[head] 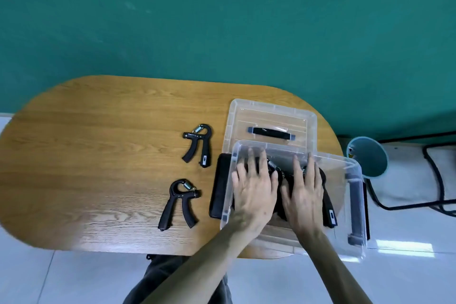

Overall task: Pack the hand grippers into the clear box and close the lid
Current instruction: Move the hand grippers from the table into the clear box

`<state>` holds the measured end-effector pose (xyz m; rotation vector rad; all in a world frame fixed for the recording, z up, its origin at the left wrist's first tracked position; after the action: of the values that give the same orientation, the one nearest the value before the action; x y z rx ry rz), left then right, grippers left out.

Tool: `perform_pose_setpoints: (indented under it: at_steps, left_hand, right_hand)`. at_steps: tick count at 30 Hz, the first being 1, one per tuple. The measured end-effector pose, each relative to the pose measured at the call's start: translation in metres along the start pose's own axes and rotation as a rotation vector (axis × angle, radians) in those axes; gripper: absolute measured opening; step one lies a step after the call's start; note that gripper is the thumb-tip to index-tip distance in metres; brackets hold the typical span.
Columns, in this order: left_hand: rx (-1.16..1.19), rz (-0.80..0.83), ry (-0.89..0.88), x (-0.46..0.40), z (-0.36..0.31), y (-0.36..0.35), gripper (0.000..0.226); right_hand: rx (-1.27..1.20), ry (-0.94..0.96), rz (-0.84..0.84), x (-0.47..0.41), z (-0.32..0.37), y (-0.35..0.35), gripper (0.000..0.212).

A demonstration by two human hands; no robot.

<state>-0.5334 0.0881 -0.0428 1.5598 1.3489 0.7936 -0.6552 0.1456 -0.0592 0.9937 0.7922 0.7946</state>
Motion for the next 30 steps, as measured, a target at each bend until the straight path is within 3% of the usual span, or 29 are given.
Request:
perform_pose_setpoints:
  at_steps: [4, 20, 30]
  left_hand:
    - [0.101, -0.084, -0.057, -0.013, 0.02, 0.024, 0.054]
    - [0.108, -0.143, 0.218, -0.032, 0.173, 0.085, 0.05]
    - [0.11, 0.006, 0.326, -0.002, 0.238, 0.054, 0.052]
  right_hand:
    - [-0.067, 0.092, 0.008, -0.012, 0.05, 0.002, 0.059]
    - [-0.119, 0.289, 0.184, -0.02, 0.215, -0.034, 0.054]
    - [-0.084, 0.3, 0.245, -0.011, 0.259, -0.095, 0.049]
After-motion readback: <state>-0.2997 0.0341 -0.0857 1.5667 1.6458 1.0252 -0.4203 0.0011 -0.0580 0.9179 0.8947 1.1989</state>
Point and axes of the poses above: each hand's wrist, its own x-axis away from the middle knuckle, its own y-axis out of the back of the hand, z = x × y, the point moved 5 cm from there along -x, towards the middle knuckle, and after that the axes turned 14 degrees about -z, right-handed, at the moved point
